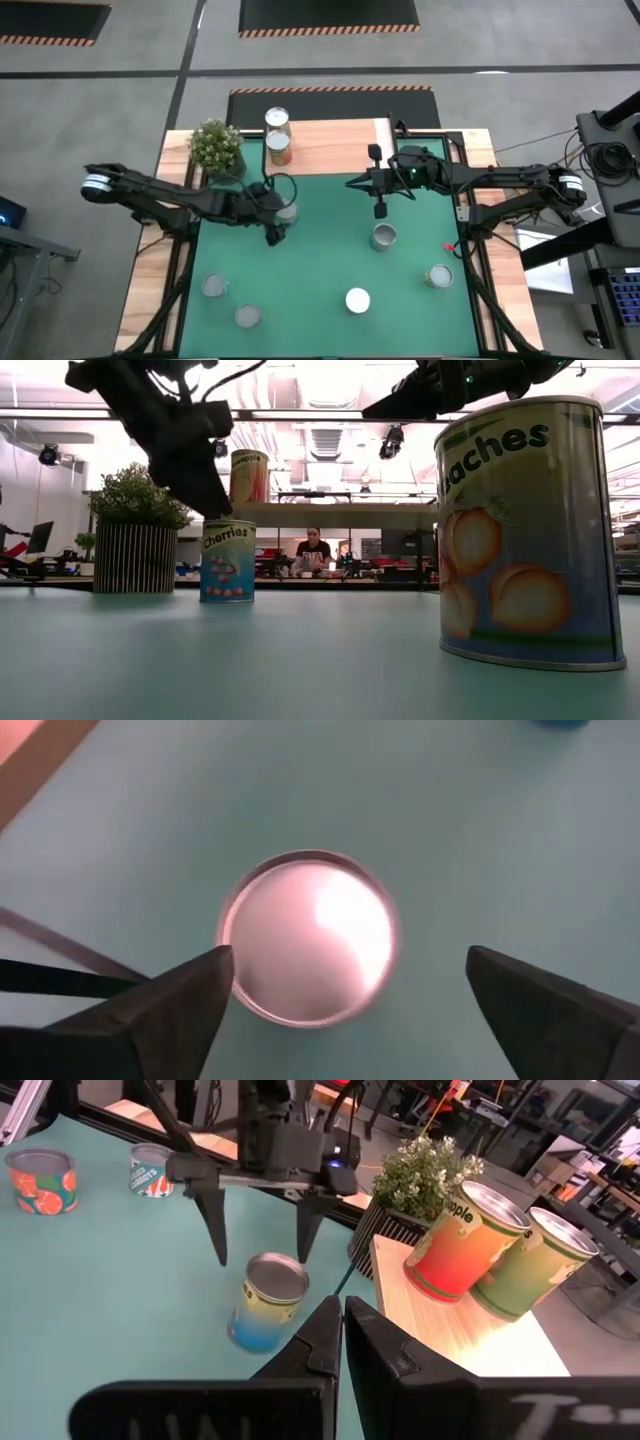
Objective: Pick and place cans onto a shelf
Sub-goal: Put the big canned cherries on the shelf
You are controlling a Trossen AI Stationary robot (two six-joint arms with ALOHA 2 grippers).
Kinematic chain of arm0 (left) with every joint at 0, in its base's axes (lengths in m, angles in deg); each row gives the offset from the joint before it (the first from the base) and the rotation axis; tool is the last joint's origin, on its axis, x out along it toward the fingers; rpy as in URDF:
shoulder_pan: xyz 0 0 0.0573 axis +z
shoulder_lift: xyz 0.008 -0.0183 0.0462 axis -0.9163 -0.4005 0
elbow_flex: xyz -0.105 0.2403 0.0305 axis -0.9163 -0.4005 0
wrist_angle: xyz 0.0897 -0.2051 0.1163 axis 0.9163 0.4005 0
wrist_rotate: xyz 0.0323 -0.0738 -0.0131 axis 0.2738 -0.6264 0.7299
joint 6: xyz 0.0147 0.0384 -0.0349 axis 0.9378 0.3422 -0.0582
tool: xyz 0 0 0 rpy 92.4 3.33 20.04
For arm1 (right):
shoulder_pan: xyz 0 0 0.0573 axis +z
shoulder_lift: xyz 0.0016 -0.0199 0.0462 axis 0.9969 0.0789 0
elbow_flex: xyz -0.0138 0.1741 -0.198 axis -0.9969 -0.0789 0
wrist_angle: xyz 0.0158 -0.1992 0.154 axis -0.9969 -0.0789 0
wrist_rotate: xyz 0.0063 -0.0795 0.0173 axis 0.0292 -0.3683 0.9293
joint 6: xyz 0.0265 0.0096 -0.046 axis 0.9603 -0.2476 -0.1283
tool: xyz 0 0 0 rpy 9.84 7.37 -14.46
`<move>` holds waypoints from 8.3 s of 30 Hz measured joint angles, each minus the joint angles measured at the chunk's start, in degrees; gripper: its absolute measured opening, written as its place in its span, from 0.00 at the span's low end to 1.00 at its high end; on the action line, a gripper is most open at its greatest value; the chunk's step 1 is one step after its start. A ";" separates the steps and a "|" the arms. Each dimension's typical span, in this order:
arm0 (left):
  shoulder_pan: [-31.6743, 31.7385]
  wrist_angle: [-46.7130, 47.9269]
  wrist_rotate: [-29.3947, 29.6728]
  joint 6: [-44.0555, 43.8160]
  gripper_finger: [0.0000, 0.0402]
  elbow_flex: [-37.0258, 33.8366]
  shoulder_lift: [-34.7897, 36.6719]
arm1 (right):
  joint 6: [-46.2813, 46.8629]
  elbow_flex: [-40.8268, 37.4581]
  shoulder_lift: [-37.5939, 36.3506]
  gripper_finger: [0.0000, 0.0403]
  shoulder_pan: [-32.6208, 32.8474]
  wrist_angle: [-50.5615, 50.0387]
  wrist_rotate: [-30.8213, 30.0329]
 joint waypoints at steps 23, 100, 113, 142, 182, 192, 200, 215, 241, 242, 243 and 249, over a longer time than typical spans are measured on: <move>1.40 -3.03 5.44 4.52 0.96 -0.50 -5.33 | -0.60 -0.33 0.04 0.02 0.00 0.20 -0.50; 22.67 20.83 -5.73 31.23 0.75 56.87 -27.28 | -1.17 -6.16 -21.00 0.02 0.00 -10.14 -2.70; 24.87 19.02 -6.21 31.45 0.75 56.39 -29.45 | -1.10 -6.16 -21.00 0.02 0.00 -10.14 -2.91; 25.90 15.76 -6.00 34.50 0.81 52.94 -28.77 | -0.36 -6.16 -20.98 0.02 0.00 -10.11 -2.97; 22.26 14.40 -16.22 37.43 0.82 48.59 -15.38 | 0.52 -6.16 -20.71 0.02 0.00 -10.05 -2.99; 16.59 -10.61 -17.81 33.17 0.82 22.81 5.26 | 3.23 -4.60 -11.90 0.02 -0.02 -7.19 -14.03; 12.90 -24.64 -15.08 27.27 0.82 5.09 18.53 | 3.52 4.96 1.13 0.02 -0.23 -13.18 -16.68; 11.08 -27.32 14.53 33.30 0.32 -4.42 34.14 | 2.42 22.88 13.92 0.02 -7.44 -31.30 -17.96; 11.08 -26.95 12.19 38.60 0.00 -13.42 53.54 | 1.25 22.88 23.17 0.02 -9.42 -18.41 -17.93; 11.08 -26.89 12.19 38.62 0.00 -13.42 53.54 | 0.54 22.88 23.47 0.02 -9.42 -16.98 -17.94; 11.08 -26.86 12.19 38.60 0.00 -13.42 53.48 | -0.13 22.89 23.92 0.02 -9.42 -15.41 -18.01; 11.08 -26.88 12.25 38.73 0.00 -13.42 53.49 | -3.64 22.95 26.04 0.02 -9.58 -9.08 -18.17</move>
